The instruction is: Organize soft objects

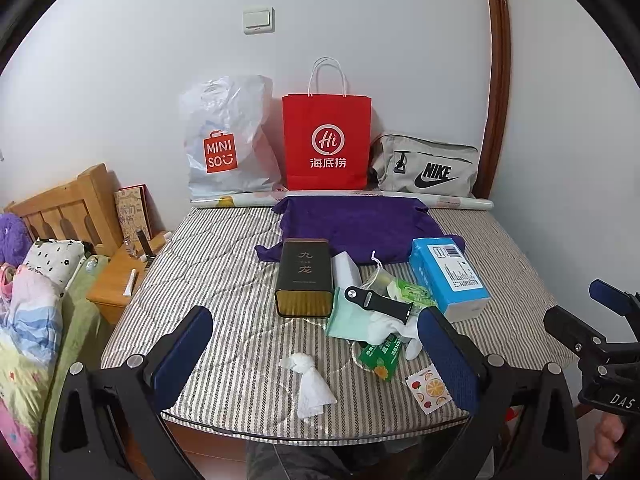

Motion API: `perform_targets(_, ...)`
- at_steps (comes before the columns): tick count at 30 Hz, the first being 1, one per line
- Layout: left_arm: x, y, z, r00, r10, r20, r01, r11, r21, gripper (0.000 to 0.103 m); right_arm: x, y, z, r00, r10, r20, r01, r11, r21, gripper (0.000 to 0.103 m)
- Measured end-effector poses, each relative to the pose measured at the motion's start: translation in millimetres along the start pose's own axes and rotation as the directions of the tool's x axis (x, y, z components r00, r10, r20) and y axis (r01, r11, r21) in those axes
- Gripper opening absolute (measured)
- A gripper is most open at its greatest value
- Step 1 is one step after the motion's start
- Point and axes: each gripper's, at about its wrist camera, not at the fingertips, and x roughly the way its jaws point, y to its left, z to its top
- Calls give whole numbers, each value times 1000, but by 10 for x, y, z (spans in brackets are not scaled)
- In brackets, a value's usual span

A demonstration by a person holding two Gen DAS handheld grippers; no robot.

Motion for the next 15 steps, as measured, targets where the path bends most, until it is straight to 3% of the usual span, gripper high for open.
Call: perform_targets(15,-31,25,24,1000,-3,5,3,1000,2,103,0,10,-3,1000,0,0,0,1000,-2,101)
